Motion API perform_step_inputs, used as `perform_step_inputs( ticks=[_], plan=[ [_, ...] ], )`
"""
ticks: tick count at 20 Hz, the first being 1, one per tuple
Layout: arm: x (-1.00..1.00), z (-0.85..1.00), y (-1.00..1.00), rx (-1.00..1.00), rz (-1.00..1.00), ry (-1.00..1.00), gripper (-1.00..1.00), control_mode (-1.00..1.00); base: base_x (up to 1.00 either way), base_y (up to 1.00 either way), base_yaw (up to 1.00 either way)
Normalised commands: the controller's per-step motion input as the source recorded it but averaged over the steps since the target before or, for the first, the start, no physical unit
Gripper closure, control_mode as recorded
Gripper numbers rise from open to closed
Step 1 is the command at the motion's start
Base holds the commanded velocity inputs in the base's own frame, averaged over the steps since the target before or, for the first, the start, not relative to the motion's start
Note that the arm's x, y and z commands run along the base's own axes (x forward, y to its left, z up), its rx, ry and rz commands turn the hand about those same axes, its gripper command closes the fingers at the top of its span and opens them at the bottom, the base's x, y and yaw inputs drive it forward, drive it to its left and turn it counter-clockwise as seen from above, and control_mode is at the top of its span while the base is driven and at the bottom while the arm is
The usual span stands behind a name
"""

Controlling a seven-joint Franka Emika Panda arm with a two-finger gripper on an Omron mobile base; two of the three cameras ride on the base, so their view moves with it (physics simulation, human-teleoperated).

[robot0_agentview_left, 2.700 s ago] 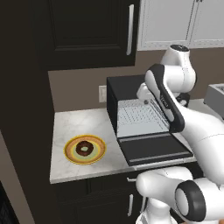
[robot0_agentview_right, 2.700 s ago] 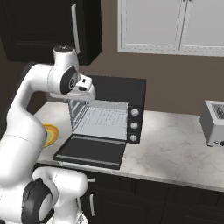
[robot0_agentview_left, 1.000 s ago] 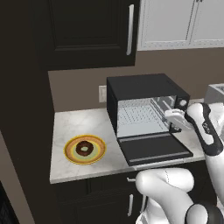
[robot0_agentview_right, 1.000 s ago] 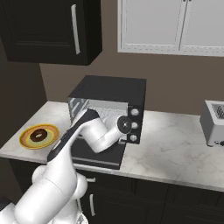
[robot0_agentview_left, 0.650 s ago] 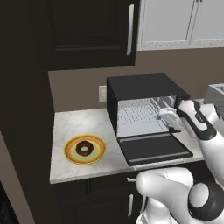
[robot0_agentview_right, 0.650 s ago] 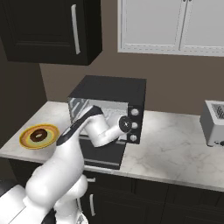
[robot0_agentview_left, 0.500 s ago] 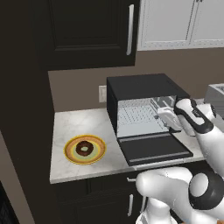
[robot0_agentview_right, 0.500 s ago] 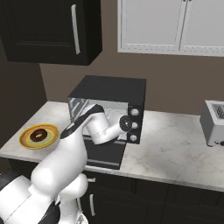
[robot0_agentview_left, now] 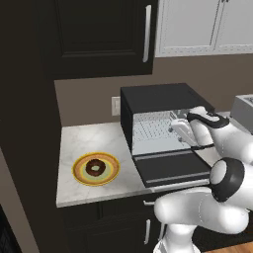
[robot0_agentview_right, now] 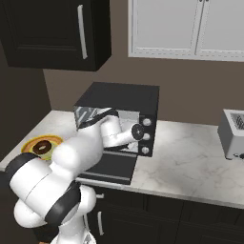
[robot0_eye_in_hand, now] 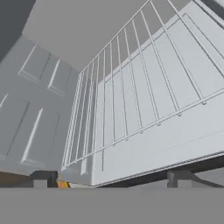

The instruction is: Pick up the bagel from the plate, place it on the toaster oven rack, close the door, and set the timer.

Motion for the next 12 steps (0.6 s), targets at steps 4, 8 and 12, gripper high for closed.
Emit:
perform_step_inputs(
  ticks=[4,8,12],
  plan=[
    [0.23,-0.32,0.0,0.03,-0.05,0.0,-1.0,-1.0,0.0,0.0,0.0],
    [0.15,-0.26,0.0,0.04,-0.05,0.0,-1.0,-1.0,0.0,0.0,0.0],
    [0.23,-0.16,0.0,0.05,-0.05,0.0,-1.0,-1.0,0.0,0.0,0.0]
  ],
)
